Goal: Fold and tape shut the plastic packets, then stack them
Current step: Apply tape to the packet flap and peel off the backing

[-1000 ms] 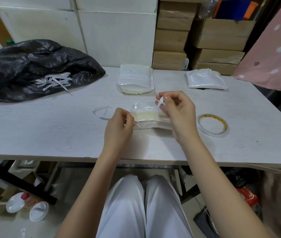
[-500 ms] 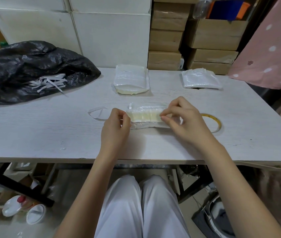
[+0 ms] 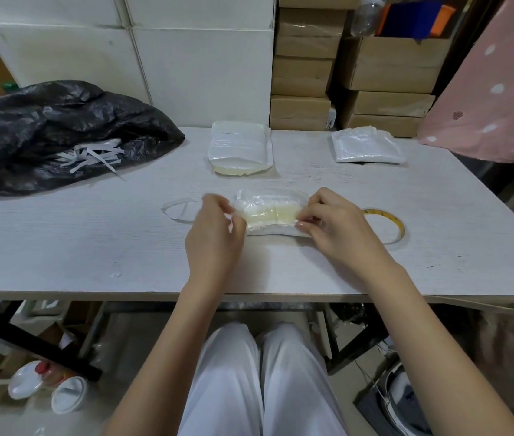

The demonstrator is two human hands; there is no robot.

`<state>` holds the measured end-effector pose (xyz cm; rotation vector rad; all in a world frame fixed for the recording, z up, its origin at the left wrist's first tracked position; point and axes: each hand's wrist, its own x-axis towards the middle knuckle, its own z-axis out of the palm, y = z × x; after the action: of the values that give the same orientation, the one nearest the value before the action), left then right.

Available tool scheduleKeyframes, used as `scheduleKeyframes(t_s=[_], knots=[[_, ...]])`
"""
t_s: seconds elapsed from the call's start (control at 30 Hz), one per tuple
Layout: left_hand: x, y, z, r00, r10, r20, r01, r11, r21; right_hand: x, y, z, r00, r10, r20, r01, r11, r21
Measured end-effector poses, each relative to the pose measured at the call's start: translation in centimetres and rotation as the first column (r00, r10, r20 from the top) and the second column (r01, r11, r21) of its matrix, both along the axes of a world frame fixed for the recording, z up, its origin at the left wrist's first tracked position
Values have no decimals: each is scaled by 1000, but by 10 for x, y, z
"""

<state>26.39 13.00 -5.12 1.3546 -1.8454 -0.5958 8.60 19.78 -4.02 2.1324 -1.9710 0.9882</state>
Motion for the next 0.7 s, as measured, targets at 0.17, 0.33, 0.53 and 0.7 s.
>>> scheduleKeyframes(t_s=[0.17, 0.33, 0.53, 0.7], knots=[[-12, -8, -2, 921, -152, 359, 343, 752, -563, -1, 0, 2, 985, -11, 170, 2, 999, 50], [-15, -12, -2, 907, -207, 367, 375, 794, -478, -2, 8, 2, 829, -38, 558, 15, 999, 46], [-15, -10, 9, 885, -262, 386, 407, 837, -365, -3, 13, -6, 589, 59, 806, 16, 996, -84], [-15, -6, 10, 886, -252, 389, 399, 843, -362, -11, 19, -11, 547, 84, 833, 66, 988, -142]])
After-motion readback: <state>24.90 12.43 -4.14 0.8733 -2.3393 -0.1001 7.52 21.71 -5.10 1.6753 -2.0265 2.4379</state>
